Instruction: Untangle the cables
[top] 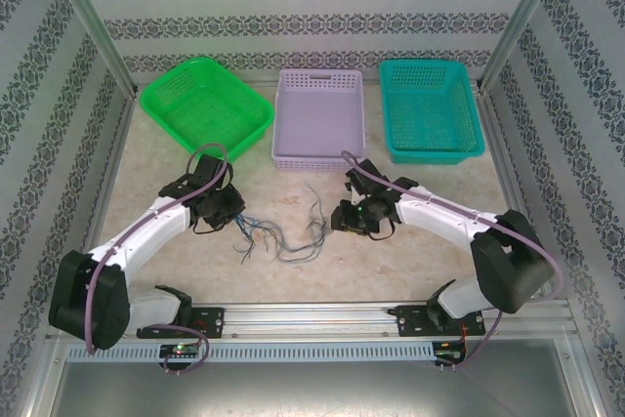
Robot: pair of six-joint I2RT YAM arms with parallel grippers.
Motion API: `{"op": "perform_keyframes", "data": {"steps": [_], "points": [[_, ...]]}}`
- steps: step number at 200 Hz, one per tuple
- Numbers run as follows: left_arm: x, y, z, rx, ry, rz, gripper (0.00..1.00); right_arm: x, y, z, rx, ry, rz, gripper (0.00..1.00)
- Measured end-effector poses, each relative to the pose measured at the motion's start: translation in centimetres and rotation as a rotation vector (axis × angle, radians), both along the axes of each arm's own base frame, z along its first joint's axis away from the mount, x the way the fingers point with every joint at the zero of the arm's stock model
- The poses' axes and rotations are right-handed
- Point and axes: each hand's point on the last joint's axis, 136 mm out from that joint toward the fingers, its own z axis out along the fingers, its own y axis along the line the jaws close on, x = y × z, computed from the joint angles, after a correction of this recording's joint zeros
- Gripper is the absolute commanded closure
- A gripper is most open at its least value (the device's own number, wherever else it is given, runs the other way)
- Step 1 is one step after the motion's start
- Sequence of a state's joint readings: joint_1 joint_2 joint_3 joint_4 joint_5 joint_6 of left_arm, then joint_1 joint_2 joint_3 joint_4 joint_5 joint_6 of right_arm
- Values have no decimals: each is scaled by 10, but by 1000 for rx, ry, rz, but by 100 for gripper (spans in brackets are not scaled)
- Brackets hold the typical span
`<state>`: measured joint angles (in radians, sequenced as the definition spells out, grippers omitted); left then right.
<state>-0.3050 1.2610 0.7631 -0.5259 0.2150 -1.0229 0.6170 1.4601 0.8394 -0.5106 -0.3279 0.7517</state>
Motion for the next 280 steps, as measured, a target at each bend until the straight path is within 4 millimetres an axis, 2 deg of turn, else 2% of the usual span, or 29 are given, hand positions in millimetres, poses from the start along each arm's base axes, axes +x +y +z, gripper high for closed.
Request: {"op": "perform_keyframes", "data": {"steps": [25, 46, 65, 87, 108, 145, 167, 180, 196, 213, 227, 260, 280], "points": [[0, -5, -9, -27, 22, -6, 100, 0, -13, -1, -64, -13, -36, 55], [2, -8, -8, -35, 13, -20, 100, 3, -21, 13, -101, -83, -41, 53], [4, -8, -5, -26, 0, -45, 100, 6, -14, 29, -104, -157, -14, 48], [7, -9, -1, -19, -20, -70, 100, 9, 8, 39, -85, -224, 41, 39], [8, -10, 0, -16, -26, -83, 100, 15, 37, 36, -71, -263, 104, 36], [7, -11, -5, -15, -11, -93, 100, 35, 98, 26, -58, -314, 213, 36], [7, -11, -6, -15, -8, -97, 100, 48, 115, 13, -88, -317, 212, 38], [7, -12, -5, -15, -11, -100, 100, 56, 112, 2, -116, -304, 190, 39], [8, -12, -4, -14, -14, -103, 100, 65, 100, -10, -152, -277, 143, 42], [8, -12, -4, -13, -15, -105, 100, 74, 90, -15, -168, -261, 92, 43], [8, -12, -4, -13, -15, -105, 100, 79, 83, -17, -178, -252, 63, 40], [8, -12, -4, -17, -14, -107, 100, 76, 74, -19, -205, -216, -6, 32], [9, -13, -2, -21, -18, -108, 100, 67, 60, -12, -225, -194, -65, 28]]}}
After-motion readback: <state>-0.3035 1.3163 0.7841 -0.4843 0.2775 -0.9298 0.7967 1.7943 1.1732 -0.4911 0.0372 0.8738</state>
